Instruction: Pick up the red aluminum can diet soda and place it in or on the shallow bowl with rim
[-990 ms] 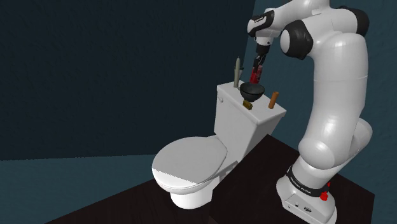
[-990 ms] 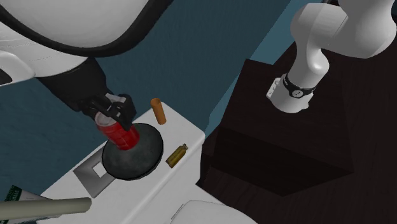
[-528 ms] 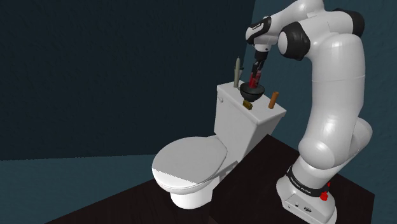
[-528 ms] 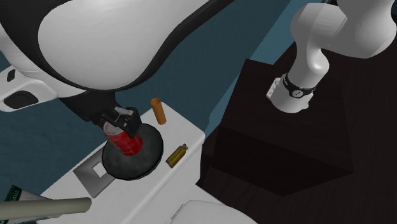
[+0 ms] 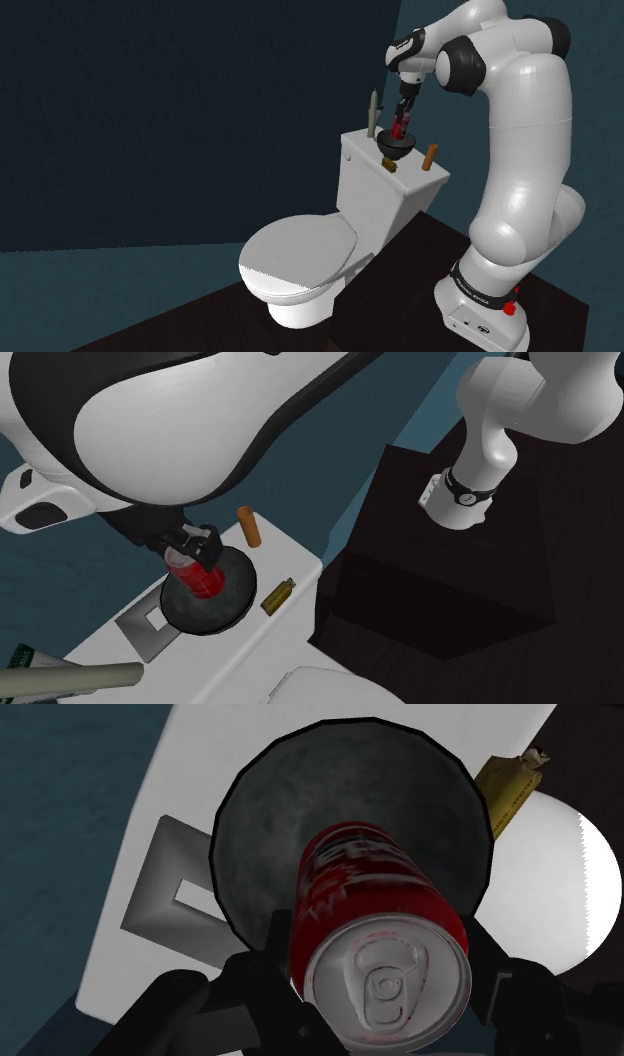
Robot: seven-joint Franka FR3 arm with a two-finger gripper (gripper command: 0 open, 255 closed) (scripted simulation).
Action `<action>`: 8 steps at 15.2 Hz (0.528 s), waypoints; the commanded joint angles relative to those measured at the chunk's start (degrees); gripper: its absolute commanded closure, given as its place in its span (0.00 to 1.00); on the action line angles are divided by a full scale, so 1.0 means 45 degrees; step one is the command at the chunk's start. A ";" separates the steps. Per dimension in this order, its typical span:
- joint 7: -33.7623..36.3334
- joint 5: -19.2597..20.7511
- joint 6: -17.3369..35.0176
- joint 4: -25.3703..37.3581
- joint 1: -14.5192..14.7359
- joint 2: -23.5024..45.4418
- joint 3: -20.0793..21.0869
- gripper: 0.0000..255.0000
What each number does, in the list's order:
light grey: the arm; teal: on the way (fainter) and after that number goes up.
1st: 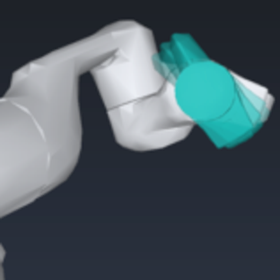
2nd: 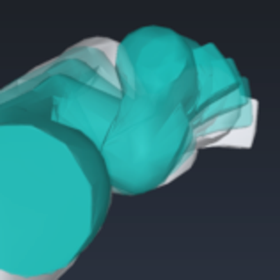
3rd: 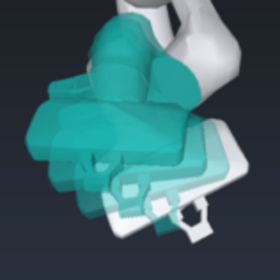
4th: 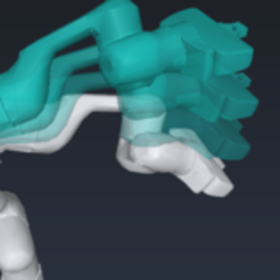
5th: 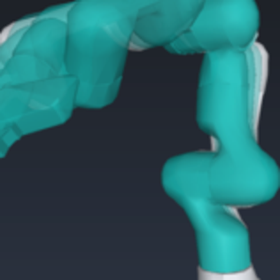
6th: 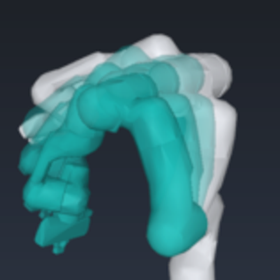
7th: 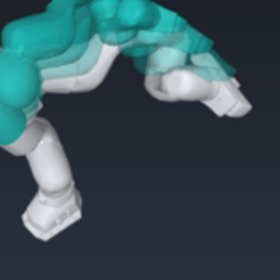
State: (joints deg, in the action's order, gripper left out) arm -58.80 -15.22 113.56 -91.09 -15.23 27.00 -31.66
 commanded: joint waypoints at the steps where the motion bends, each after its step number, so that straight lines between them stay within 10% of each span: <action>1: 0.0000 0.0000 0.0002 0.0003 0.0000 -0.0002 -0.0001 1.00; 2: 0.0000 -0.0001 0.0002 0.0003 0.0000 -0.0002 0.0000 0.00; 8: 0.0059 0.0088 -0.0359 0.0255 0.0007 -0.0131 -0.0049 0.00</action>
State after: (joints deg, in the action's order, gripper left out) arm -58.64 -15.05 112.62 -90.24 -15.26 26.84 -31.74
